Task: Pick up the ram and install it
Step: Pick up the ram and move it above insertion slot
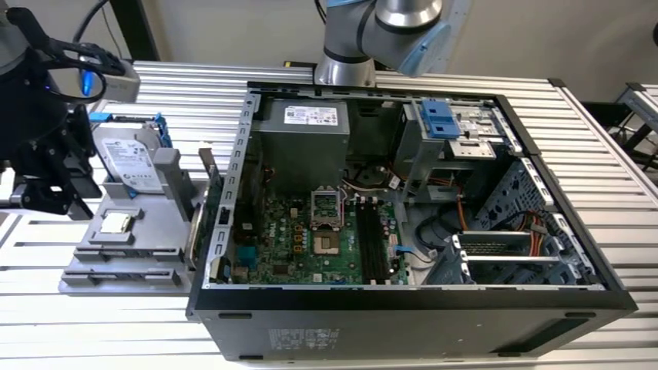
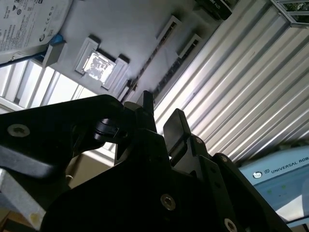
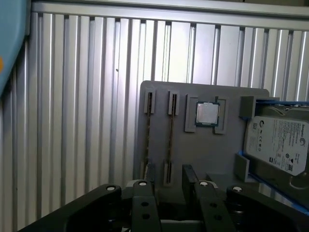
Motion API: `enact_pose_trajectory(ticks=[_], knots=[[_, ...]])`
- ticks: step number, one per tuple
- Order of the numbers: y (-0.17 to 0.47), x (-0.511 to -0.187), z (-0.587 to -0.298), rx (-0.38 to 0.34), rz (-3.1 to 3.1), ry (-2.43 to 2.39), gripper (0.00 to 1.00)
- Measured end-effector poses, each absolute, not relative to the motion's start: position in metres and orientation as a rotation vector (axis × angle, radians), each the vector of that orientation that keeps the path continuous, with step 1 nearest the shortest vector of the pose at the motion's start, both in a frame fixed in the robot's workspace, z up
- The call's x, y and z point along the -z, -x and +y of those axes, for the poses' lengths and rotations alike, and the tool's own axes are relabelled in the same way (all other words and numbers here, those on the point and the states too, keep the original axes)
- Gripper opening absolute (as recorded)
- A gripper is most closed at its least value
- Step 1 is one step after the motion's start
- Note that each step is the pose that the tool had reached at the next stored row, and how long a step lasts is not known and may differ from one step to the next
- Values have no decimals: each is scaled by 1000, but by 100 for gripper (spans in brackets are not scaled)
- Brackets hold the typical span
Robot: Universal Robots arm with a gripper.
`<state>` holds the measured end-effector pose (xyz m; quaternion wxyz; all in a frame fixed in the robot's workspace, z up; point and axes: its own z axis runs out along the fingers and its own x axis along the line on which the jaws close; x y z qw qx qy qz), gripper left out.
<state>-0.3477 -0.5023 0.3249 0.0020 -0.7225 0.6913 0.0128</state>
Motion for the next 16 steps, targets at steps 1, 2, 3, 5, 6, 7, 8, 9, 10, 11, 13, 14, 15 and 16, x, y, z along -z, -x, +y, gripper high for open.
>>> enact_pose_trajectory(ticks=[1, 2, 3, 5, 6, 7, 8, 9, 10, 11, 13, 14, 15, 16], knots=[[348, -324, -502, -40, 2169, 2267, 100], [348, -323, -502, -40, 2170, 2266, 100], [348, -323, -502, -40, 2170, 2266, 100], [348, -322, -502, -40, 2171, 2265, 100], [348, -322, -502, -40, 2171, 2265, 100], [348, -322, -502, -40, 2171, 2265, 100], [348, -322, -502, -40, 2171, 2265, 100], [348, -321, -502, -40, 2171, 2265, 100], [348, -321, -502, -40, 2171, 2265, 100], [348, -321, -502, -40, 2171, 2265, 100], [348, -321, -502, -40, 2171, 2265, 100], [348, -321, -502, -40, 2171, 2265, 100], [348, -320, -502, -40, 2170, 2265, 100], [348, -320, -502, -40, 2171, 2265, 100]])
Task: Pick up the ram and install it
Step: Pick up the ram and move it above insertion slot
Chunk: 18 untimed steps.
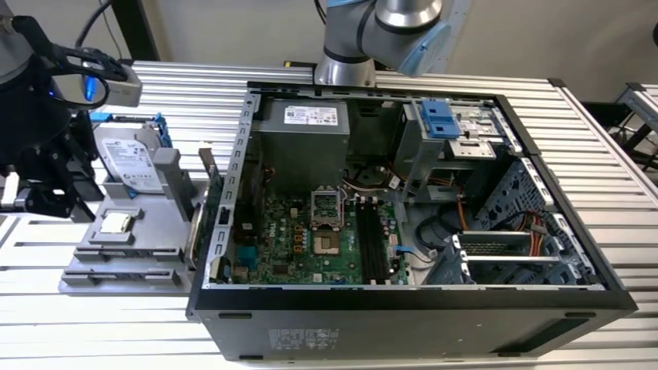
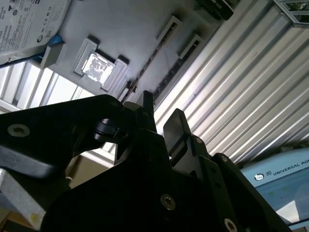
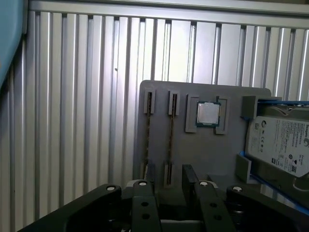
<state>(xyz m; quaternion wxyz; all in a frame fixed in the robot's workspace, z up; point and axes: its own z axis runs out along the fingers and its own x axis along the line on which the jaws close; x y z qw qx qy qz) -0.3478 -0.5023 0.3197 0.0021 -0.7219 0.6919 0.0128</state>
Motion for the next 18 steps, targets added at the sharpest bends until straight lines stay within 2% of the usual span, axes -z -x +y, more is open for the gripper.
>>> enact_pose_trajectory(ticks=[18], knots=[[348, -312, -502, -37, 2172, 2266, 100]])
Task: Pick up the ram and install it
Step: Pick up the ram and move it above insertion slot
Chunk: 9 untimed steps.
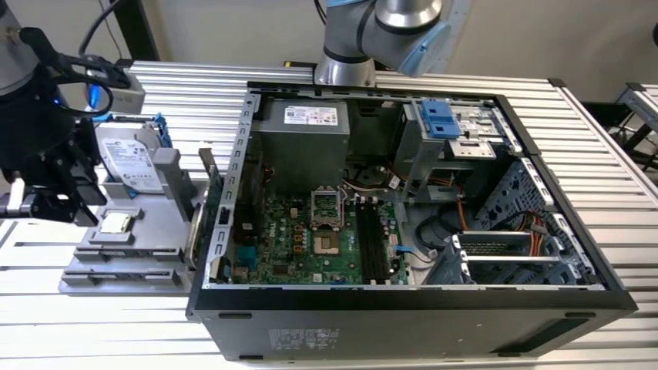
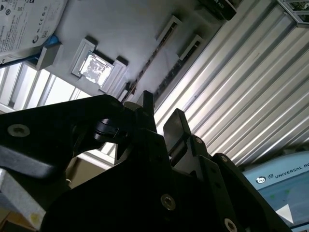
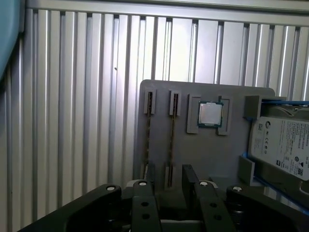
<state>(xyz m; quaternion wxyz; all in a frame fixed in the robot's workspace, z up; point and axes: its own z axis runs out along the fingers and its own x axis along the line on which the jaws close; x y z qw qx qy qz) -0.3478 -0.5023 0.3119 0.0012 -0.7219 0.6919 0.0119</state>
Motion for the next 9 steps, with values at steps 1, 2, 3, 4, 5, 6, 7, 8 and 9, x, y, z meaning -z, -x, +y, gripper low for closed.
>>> enact_pose_trajectory(ticks=[1, 2, 3, 4, 5, 6, 7, 8, 9], knots=[[348, -311, -502, -37, 2172, 2266, 100], [348, -311, -502, -37, 2172, 2266, 100], [348, -310, -502, -37, 2172, 2266, 100], [348, -310, -502, -37, 2172, 2266, 100], [348, -309, -502, -37, 2172, 2266, 100], [348, -309, -502, -37, 2172, 2266, 100], [348, -308, -502, -37, 2172, 2266, 100], [348, -308, -502, -37, 2172, 2266, 100], [348, -307, -502, -37, 2172, 2266, 100]])
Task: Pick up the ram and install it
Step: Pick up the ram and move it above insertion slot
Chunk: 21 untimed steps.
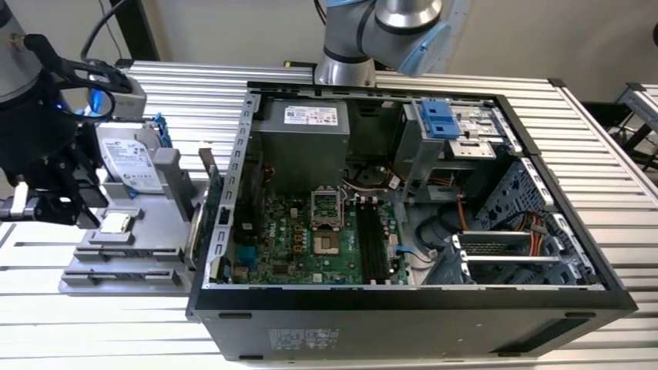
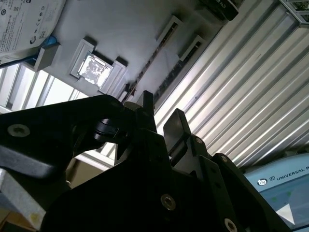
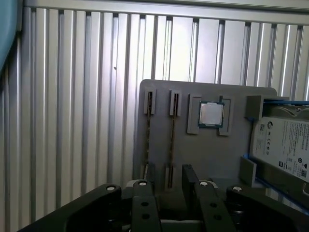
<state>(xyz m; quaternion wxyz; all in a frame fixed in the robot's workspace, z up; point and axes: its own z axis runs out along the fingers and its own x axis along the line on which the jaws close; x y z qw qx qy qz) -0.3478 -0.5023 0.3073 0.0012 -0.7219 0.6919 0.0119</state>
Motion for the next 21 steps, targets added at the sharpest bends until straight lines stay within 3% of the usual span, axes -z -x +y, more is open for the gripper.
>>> enact_pose_trajectory(ticks=[21], knots=[[348, -297, -502, -38, 2172, 2266, 100]])
